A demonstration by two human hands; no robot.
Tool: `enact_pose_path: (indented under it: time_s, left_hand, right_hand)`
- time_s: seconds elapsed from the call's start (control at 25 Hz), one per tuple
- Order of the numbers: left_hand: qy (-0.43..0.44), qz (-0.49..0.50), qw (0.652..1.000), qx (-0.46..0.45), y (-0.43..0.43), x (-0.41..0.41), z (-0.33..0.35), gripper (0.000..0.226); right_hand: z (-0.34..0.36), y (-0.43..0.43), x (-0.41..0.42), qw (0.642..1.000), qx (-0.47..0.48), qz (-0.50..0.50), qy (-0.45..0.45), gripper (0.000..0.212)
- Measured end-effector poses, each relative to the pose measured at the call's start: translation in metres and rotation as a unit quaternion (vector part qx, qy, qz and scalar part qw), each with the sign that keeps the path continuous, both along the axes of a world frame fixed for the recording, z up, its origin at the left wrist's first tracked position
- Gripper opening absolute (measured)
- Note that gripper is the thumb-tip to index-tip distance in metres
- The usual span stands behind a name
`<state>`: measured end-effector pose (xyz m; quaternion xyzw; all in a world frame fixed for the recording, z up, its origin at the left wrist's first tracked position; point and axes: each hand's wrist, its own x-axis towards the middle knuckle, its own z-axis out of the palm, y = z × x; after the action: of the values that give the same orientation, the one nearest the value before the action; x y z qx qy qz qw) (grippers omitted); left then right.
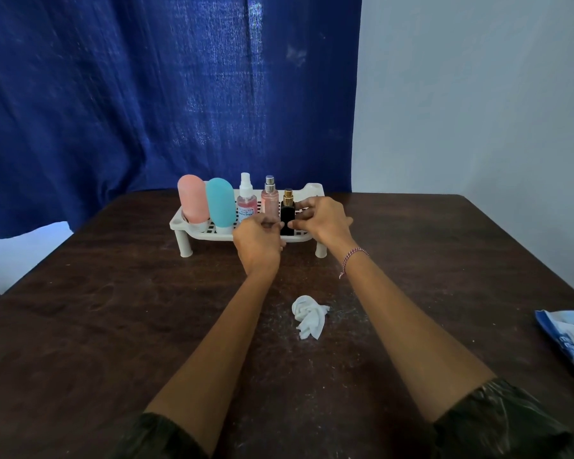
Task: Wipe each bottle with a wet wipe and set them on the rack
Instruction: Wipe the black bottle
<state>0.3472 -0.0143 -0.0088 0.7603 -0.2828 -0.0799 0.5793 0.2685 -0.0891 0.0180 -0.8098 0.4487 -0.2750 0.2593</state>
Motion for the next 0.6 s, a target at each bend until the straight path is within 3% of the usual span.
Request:
enact_pose_path:
  time_s: [0.36, 0.6]
  left_hand:
    - [-0.055, 0.035, 0.998, 0.015, 0.004, -0.001, 0.001, 0.007]
    - [-0.091, 0.081, 0.992, 0.010, 0.015, -0.005, 0.002, 0.011]
  right_hand:
    - [-0.002, 0.001, -0.001, 0.999, -0.029, -0.013, 0.010, 0.046]
    - [0.001, 0.018, -0.017, 0.983, -0.176, -0.037, -0.022, 0.043]
